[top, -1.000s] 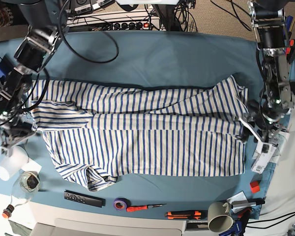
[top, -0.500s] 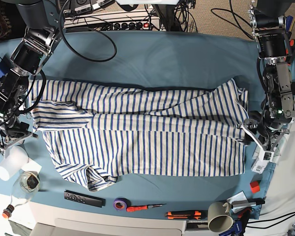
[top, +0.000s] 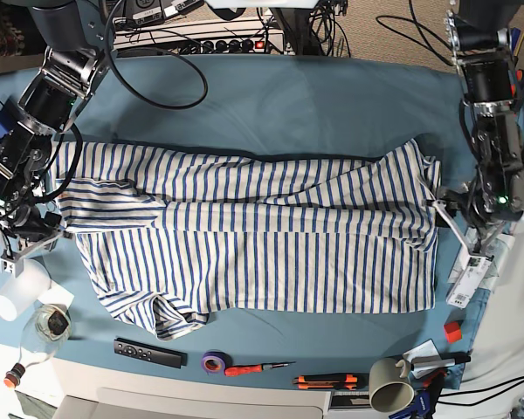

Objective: Fold the T-shirt properly
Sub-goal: 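Lower the folded edge and open both grippers, then regrasp the folded edge near each gripper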

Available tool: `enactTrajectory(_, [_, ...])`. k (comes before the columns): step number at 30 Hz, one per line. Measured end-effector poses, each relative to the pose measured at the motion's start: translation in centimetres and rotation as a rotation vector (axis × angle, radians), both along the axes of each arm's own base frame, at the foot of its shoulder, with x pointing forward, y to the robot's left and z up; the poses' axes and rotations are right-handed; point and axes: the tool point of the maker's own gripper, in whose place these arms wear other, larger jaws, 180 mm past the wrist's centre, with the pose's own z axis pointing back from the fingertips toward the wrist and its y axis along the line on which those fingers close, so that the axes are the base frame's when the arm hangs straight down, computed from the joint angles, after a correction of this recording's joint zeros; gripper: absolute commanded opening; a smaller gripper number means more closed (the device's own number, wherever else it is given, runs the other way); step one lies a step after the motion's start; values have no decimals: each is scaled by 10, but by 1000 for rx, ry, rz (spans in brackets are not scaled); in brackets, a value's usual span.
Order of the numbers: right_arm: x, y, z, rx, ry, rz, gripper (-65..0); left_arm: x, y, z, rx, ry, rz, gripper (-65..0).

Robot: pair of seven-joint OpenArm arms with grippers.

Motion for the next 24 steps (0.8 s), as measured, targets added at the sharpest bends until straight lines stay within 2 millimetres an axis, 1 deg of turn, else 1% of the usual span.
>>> enactTrajectory(2, [2, 8, 8, 69, -43, 10, -414, 4, -5, 11, -57, -34, -14, -270])
enactTrajectory(3, [2, 8, 13, 88, -65, 4, -414, 4, -3, 15, -69, -38, -13, -270])
enactTrajectory(5, [-5, -3, 20, 97, -78, -27, -414, 0, 9, 16, -63, -29, 12, -270])
enactTrajectory(7, [-15, -15, 18, 115, -85, -68, -414, -9, 23, 14, -71, -22, 44, -270])
enactTrajectory(8, [-21, -19, 16, 138, -90, -82, -414, -15, 27, 13, -90, -18, 57, -270])
enactTrajectory(9, [-26, -21, 14, 163, -100, -96, -414, -19, 28, 11, -123, -20, 63, -270])
enactTrajectory(13, [-46, -23, 5, 253, -123, -98, -414, -36, 17, 6, -262, -30, 38, -270])
enactTrajectory(17, [-69, -23, -7, 319, -126, -104, -414, -49, 14, -1, -290, -14, 17, -270])
enactTrajectory(21, [-89, -24, -19, 356, -115, -114, -414, -56, 0, -12, -334, -9, 21, -270])
enactTrajectory(24, [-100, -23, -26, 375, -103, -120, -414, -51, -16, -14, -380, -39, 24, -270])
